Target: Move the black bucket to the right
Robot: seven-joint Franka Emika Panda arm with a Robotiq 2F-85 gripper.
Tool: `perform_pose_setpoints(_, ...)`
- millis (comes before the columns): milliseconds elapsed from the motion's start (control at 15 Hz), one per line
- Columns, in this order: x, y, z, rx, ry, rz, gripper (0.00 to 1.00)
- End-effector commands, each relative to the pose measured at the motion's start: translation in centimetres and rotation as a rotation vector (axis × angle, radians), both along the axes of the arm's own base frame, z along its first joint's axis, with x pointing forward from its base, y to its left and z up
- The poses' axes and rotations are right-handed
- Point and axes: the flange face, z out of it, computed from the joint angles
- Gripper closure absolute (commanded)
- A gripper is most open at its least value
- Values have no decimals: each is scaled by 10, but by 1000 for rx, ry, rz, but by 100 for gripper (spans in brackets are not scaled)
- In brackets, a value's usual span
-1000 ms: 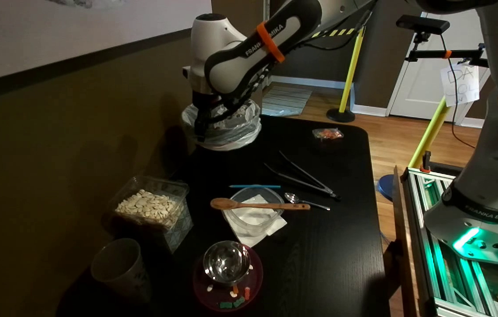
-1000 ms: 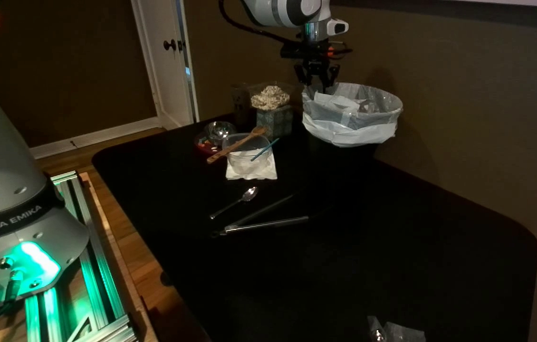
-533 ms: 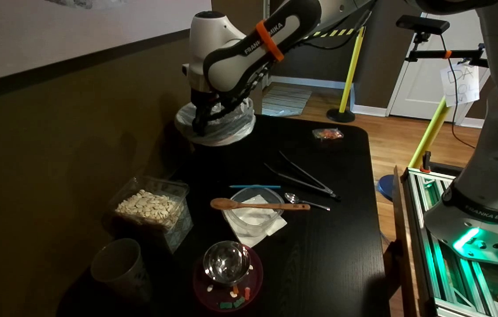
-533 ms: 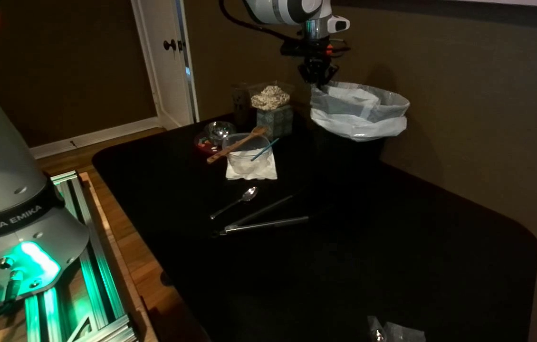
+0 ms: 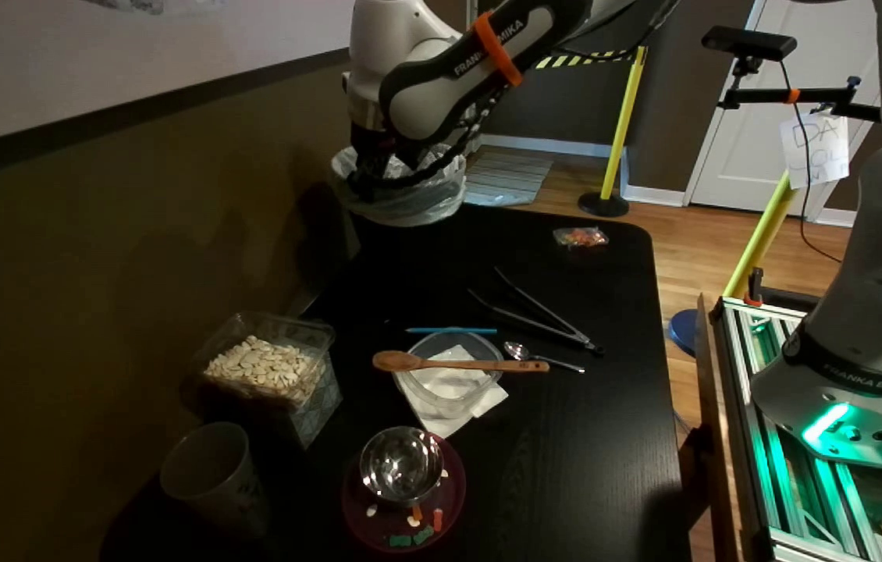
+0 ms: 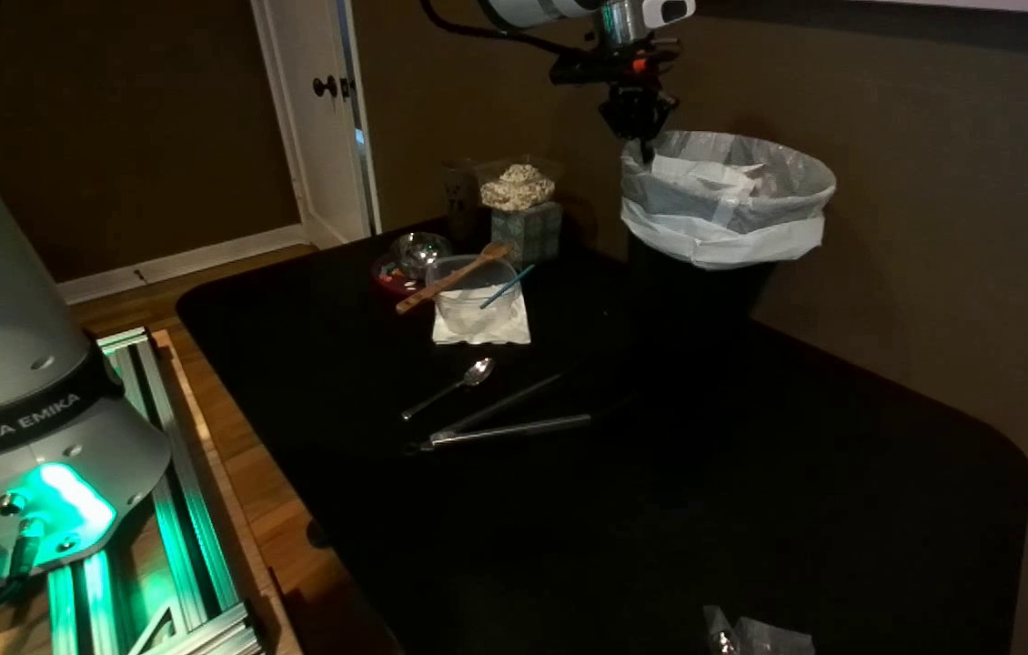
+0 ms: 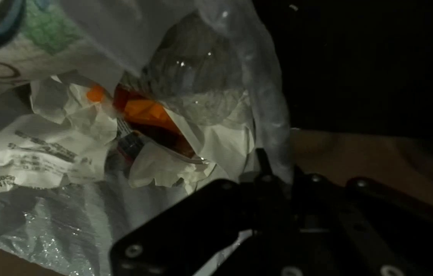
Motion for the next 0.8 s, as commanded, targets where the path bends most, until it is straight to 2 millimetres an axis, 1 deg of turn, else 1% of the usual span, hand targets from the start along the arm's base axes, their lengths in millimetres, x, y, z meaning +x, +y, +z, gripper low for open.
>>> perform_pose_setpoints(0, -26, -39, 35, -65, -101, -148, 98)
perform_pose_setpoints(67, -33, -46, 43, -53, -117, -184, 98)
perform_pose_setpoints(133, -42, -36, 51, 2, -125, -152, 98)
perform_pose_setpoints(200, -18, -47, 34, -38, -89, -149, 93)
perform_pose_setpoints(267, -24, -49, 40, -28, -98, -153, 93)
perform_pose_setpoints(333, -28, -46, 44, -22, -102, -151, 98)
perform_pose_setpoints(467, -20, -65, 41, -14, -108, -222, 98)
perform_pose_setpoints(533, -18, -81, 41, -19, -115, -268, 98)
perform_pose_setpoints(600, -16, -102, 36, -28, -114, -317, 98)
perform_pose_setpoints(733, -13, -138, 27, -45, -109, -346, 98)
